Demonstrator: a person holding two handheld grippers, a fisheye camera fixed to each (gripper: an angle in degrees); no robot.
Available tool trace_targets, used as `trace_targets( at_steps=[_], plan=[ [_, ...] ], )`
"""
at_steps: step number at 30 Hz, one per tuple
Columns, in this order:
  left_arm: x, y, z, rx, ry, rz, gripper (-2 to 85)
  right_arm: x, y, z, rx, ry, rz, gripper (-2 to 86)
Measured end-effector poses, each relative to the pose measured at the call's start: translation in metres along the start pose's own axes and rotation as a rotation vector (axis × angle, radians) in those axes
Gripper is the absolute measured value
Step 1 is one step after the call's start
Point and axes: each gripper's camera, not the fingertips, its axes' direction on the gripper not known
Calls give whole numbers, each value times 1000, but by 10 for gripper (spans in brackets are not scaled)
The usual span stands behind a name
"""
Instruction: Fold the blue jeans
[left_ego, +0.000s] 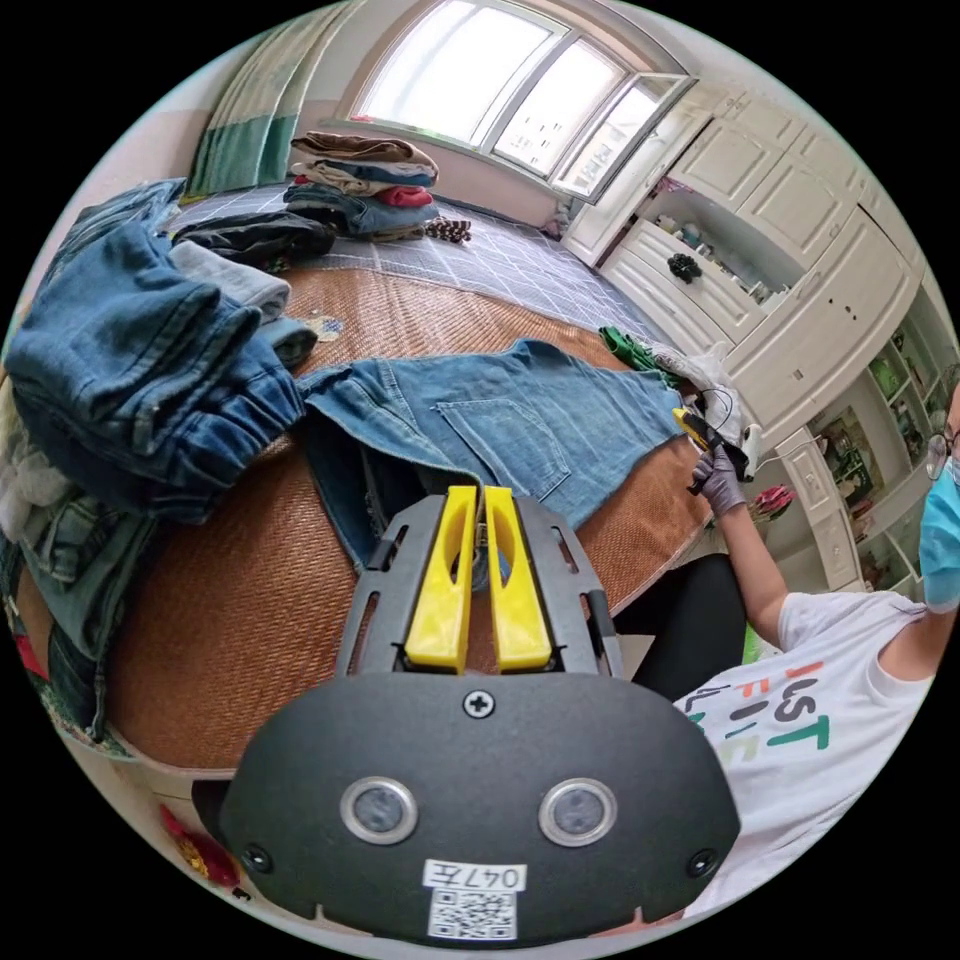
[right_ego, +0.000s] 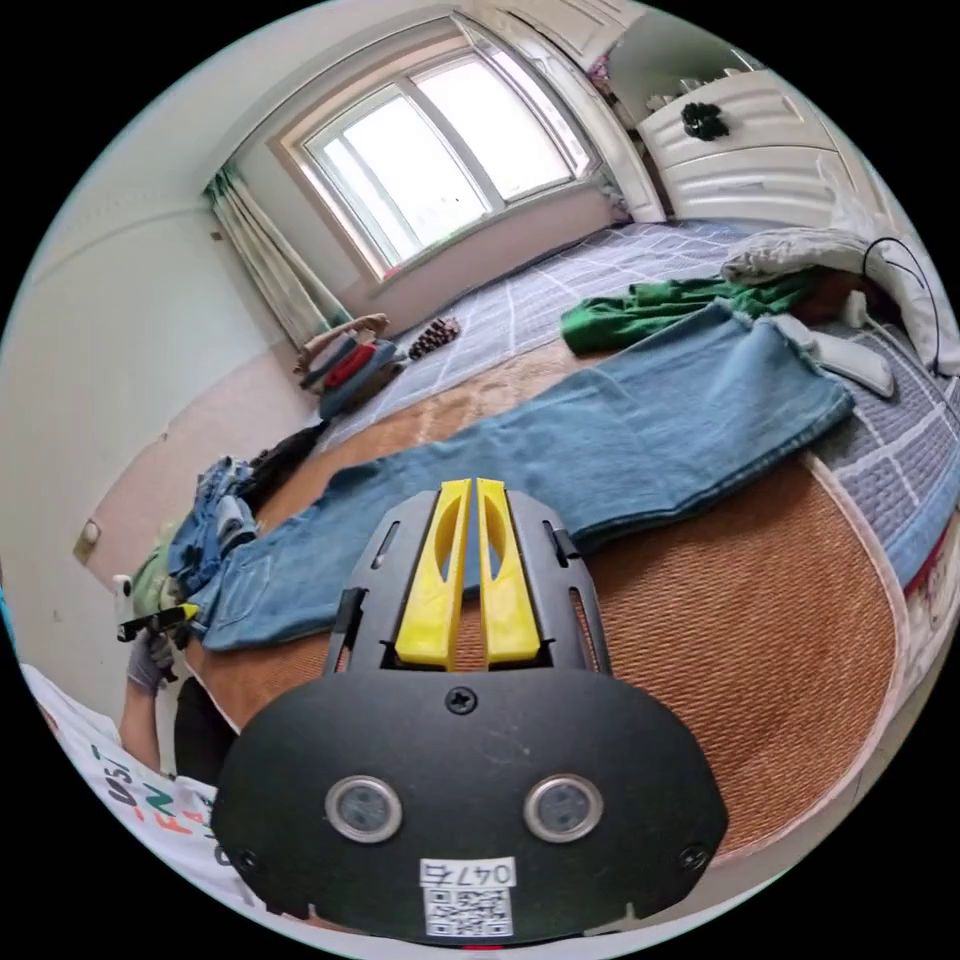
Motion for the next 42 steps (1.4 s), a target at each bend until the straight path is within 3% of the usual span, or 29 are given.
trace_targets(
  at_steps=[3,9,15,23,31,36,42],
  plan=[
    [-3,-3,-5,19,5,23,-9,32,14,7,-23,-11,80,-9],
    [-31,24,-58,188,27,-6,-9,96,44,24,-35,-307,249,-10],
    [-69,75,-89,297,50,-100,-9,82,80,19,-39,-267,278,9],
    [-100,93,-101,262,58,-99,-10,106,140,-70,202,-106,488,15],
    [-134,108,-107,299,128,-119,-10,163,100,-61,39,-60,556,33],
    [-140,108,-122,310,140,-96,-9,188,92,-48,88,-140,607,23],
    [-135,106,-134,324,140,-67,-9,193,90,-42,59,-5,643,38]
  ],
)
